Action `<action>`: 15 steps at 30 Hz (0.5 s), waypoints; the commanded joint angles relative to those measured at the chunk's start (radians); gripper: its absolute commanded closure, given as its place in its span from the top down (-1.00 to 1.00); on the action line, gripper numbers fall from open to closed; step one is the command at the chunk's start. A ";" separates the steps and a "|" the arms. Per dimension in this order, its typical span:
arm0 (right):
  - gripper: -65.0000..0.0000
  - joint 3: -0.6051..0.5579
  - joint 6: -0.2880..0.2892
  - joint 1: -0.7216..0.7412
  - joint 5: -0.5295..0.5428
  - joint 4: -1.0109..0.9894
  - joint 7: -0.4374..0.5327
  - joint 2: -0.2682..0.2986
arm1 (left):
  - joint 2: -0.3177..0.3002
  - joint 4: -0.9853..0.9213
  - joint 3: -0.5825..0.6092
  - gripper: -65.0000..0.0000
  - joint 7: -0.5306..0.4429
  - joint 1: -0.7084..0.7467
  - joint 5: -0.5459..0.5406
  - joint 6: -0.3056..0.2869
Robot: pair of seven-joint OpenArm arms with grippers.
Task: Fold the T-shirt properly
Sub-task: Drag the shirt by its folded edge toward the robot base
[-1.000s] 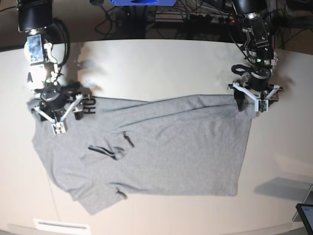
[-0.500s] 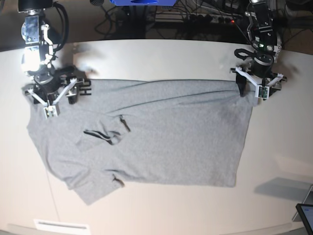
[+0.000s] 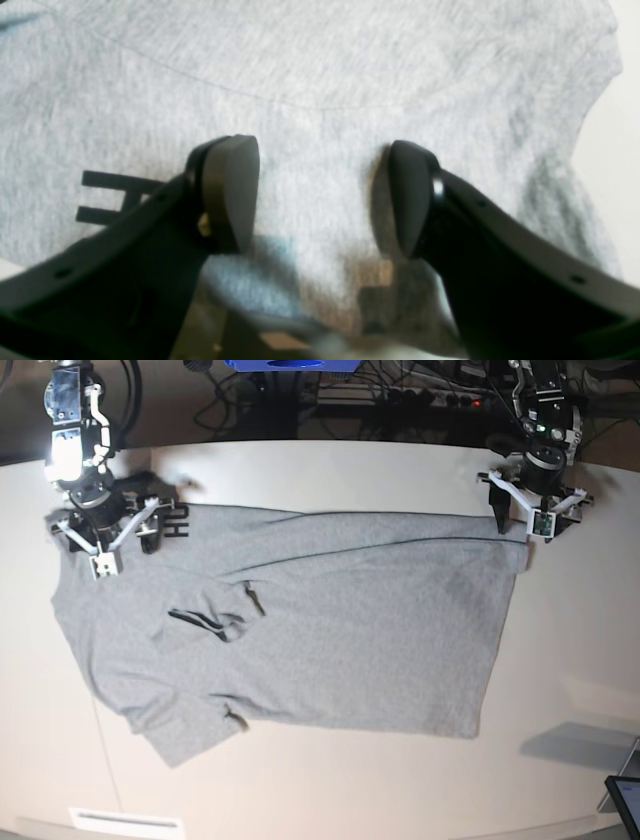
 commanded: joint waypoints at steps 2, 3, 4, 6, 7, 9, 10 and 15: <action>0.19 0.000 0.007 -0.017 -0.023 -0.002 -0.083 0.009 | -0.011 0.023 -0.006 0.33 0.010 0.016 0.012 0.003; 0.19 0.000 0.007 -0.016 -0.023 -0.002 -0.083 0.010 | -0.010 0.034 -0.006 0.33 0.012 0.017 0.012 0.003; 0.19 0.000 0.007 -0.016 -0.023 -0.002 -0.083 0.012 | -0.008 0.048 -0.006 0.33 0.013 0.027 0.012 0.003; 0.19 0.000 0.007 -0.013 -0.023 -0.002 -0.083 0.015 | -0.007 0.075 -0.006 0.33 0.015 0.047 0.012 0.003; 0.19 0.000 0.007 -0.013 -0.023 -0.002 -0.083 0.017 | -0.007 0.086 -0.006 0.33 0.015 0.056 0.012 0.003; 0.19 0.000 0.007 -0.013 -0.023 -0.002 -0.083 0.017 | -0.007 0.111 -0.006 0.33 0.015 0.077 0.012 0.003; 0.19 0.000 0.007 -0.013 -0.023 -0.002 -0.083 0.017 | -0.007 0.120 -0.008 0.33 0.015 0.082 0.011 0.003; 0.19 0.000 0.007 -0.009 -0.023 0.001 -0.083 0.015 | 0.018 0.168 -0.089 0.33 0.015 0.074 0.005 0.003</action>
